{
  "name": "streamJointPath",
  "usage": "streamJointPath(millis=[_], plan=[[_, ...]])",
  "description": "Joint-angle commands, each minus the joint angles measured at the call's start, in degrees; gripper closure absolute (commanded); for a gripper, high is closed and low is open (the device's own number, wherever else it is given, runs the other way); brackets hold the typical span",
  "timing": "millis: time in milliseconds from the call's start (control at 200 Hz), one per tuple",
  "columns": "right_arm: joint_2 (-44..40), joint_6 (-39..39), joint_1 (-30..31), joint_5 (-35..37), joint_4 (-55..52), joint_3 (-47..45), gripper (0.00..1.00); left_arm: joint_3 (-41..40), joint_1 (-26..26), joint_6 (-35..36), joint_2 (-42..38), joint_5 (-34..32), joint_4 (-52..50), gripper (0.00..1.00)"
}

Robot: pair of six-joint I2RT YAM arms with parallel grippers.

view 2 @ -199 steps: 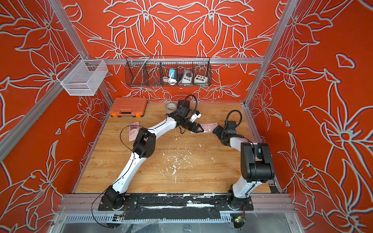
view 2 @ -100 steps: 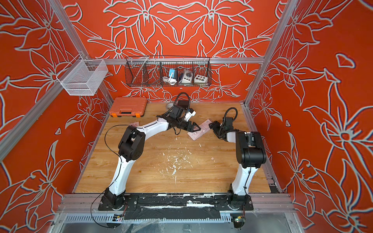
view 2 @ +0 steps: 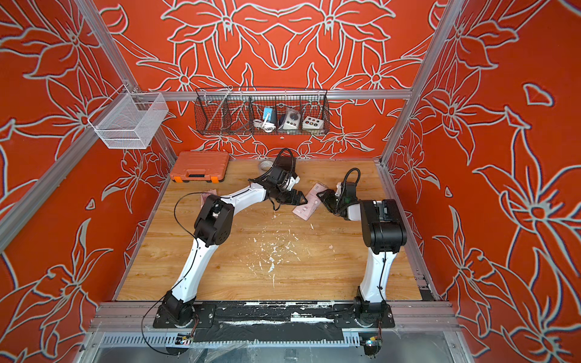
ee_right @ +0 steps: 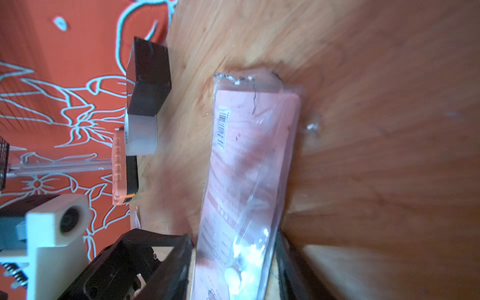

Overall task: Open the ruler set and take out the ruler
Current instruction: Pick up the ruler set bag from the center of the board.

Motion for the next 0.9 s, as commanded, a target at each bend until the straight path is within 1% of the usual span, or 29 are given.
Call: streamJointPath(millis=[0,70,140,210,255,395,415,450,505,580,620,711,811,836,876,896], plan=[[2.1,2.5,1.5,-2.9,3.0,-0.9,0.54,-5.7,-0.2,-2.0,-1.1,2.4,1.9,0.29],[2.5,4.0,1.9,-4.6,6.2,-1.4,0.61,-8.0,-0.2,-2.5,-1.9,3.7,4.1,0.39],[2.5,5.7,2.6,-5.9,9.9,-2.2,0.66,-10.3,-0.2,-3.0,-2.9,3.9,6.0,0.4],[2.2,6.9,3.3,-6.7,12.8,-3.2,0.75,-12.7,-0.2,-3.4,-4.1,4.0,8.1,0.41],[1.8,7.2,3.7,-6.7,13.6,-3.7,0.8,-14.5,-0.2,-3.6,-5.2,3.8,9.6,0.45],[0.8,6.8,4.9,-6.5,14.3,-4.7,0.87,-20.4,0.1,-5.2,-8.2,4.7,17.1,0.47],[0.7,6.5,5.1,-6.6,14.1,-4.7,0.87,-20.7,0.3,-5.6,-8.2,4.7,17.3,0.48],[0.5,6.0,5.5,-6.5,13.3,-4.7,0.88,-21.0,0.5,-6.3,-8.2,5.1,17.8,0.53],[0.2,5.4,6.0,-5.9,12.1,-4.9,0.9,-21.8,0.8,-7.1,-8.2,5.9,18.6,0.53],[0.2,5.6,6.6,-6.0,12.6,-5.7,0.99,-23.3,1.2,-7.8,-8.7,5.7,19.5,0.56],[0.0,6.0,6.8,-6.2,13.4,-6.3,1.0,-24.8,1.5,-8.2,-9.5,5.3,20.3,0.56],[-1.2,7.0,7.0,-6.7,15.3,-8.1,1.0,-30.4,2.8,-10.8,-13.0,4.8,25.1,0.54],[-4.1,7.0,7.1,-6.0,14.4,-9.5,1.0,-39.8,5.3,-15.4,-20.1,4.1,33.9,0.47],[-5.0,6.8,7.1,-6.2,13.9,-9.5,1.0,-42.0,5.9,-16.1,-22.1,3.5,35.7,0.42],[-6.0,6.6,7.1,-6.6,12.8,-9.2,1.0,-45.2,7.1,-17.1,-25.3,2.4,37.5,0.28],[-6.5,6.6,7.2,-7.1,12.4,-9.1,1.0,-46.7,7.6,-17.5,-27.0,1.9,38.4,0.23]])
